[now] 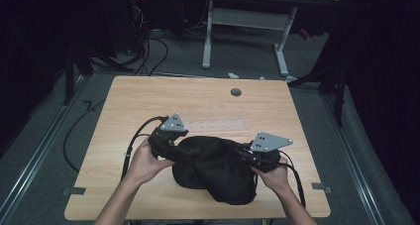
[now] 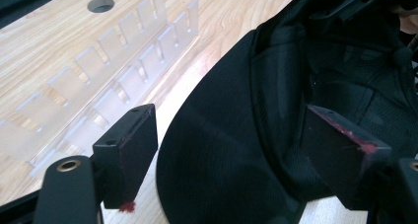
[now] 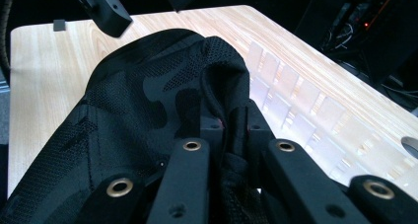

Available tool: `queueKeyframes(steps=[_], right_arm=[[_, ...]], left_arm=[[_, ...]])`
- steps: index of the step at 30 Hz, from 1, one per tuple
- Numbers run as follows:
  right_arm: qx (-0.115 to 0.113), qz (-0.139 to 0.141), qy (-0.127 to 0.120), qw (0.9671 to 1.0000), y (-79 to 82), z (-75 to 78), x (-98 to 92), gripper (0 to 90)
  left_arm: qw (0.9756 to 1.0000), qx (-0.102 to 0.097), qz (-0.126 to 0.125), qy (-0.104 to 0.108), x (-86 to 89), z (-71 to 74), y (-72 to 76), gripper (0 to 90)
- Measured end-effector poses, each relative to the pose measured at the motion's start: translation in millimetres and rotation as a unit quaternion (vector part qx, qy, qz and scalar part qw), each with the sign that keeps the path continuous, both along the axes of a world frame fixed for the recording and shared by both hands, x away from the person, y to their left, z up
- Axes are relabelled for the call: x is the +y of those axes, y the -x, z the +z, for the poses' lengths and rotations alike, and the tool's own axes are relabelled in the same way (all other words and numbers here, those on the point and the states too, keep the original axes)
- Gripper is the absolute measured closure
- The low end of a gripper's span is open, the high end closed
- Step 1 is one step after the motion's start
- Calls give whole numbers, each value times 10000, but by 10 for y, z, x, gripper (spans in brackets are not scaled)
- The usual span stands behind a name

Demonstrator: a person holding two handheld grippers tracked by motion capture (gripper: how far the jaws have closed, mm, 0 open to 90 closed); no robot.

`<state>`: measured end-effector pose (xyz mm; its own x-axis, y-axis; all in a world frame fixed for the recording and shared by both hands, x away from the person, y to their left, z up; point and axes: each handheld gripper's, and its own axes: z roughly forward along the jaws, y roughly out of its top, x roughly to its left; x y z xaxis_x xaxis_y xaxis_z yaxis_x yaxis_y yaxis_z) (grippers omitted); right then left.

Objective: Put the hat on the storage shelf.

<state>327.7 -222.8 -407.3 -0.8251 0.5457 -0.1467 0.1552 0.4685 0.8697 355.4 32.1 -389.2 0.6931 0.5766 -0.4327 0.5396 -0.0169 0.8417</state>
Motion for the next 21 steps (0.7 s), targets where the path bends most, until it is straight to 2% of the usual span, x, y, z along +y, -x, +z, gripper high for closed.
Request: queueKeyframes(steps=[6,11,16,21], right_arm=[[-48,170,23,9998,-7,38,83,842],[-64,312,73,9995,-12,52,142,841],[-96,442,121,9989,-5,62,187,841],[-150,524,113,9985,-4,76,212,841]], left_arm=[[9998,27,-158,-123,-89,17,-19,213],[9995,131,-272,-118,-110,21,-36,213],[9986,234,-402,-239,-132,-15,-37,216],[9978,326,-508,-268,-155,-35,-37,218]])
